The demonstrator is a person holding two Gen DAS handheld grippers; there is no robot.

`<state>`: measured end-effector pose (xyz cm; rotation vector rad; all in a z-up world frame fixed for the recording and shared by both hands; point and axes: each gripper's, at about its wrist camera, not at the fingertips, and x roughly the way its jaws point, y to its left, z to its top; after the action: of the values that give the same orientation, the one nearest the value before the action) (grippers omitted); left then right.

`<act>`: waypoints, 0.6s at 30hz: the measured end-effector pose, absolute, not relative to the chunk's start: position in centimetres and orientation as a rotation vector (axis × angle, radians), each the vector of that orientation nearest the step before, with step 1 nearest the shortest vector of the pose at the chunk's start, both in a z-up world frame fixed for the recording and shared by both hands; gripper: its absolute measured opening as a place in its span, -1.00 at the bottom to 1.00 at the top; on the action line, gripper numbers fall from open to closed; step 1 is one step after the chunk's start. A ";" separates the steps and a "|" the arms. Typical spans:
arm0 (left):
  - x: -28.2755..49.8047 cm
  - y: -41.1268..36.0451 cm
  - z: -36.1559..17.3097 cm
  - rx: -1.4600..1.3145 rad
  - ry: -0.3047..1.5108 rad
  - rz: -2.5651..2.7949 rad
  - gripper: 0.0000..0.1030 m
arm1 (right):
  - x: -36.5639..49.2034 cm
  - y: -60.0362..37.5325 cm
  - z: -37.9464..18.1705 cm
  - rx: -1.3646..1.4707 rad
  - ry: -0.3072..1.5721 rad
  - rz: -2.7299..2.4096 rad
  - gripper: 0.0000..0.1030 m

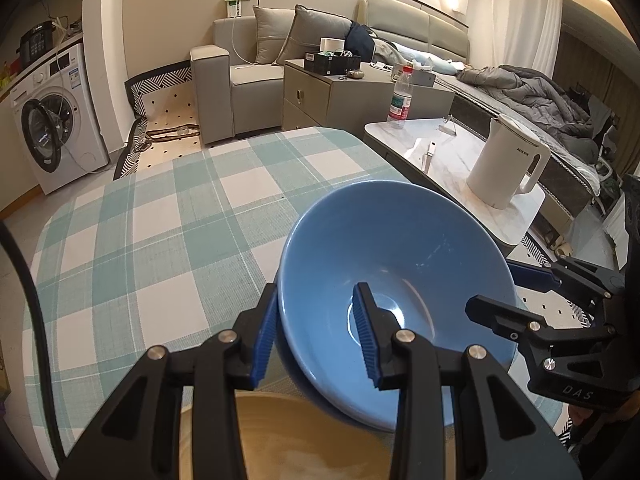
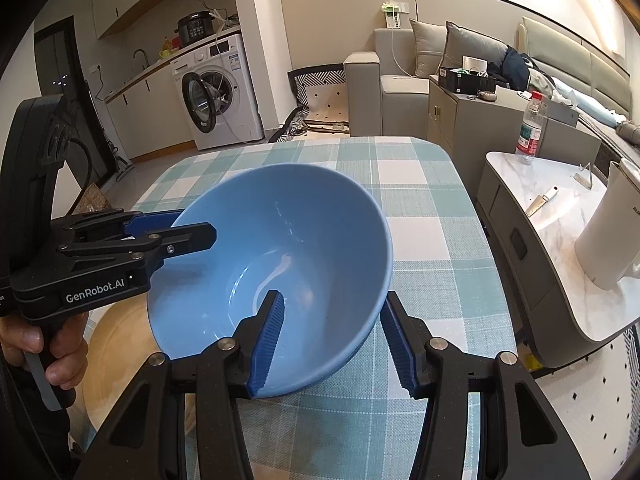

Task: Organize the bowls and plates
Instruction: 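Lower the held blue bowl into the nested blue bowls with both tools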

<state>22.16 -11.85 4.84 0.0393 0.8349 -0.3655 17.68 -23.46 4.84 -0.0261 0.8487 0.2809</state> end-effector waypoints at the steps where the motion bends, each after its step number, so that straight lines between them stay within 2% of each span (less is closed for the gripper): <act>1: 22.2 -11.9 4.7 0.045 0.838 -0.363 -0.31 | 17.8 -23.5 4.8 -0.026 0.851 0.281 -0.01; 18: 22.5 -12.2 4.0 0.087 0.845 -0.338 -0.29 | 17.9 -23.4 4.3 -0.030 0.855 0.284 -0.01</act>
<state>22.48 -12.23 4.05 0.0870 0.8447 -0.3380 17.88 -23.37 4.28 -0.0304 0.8550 0.2839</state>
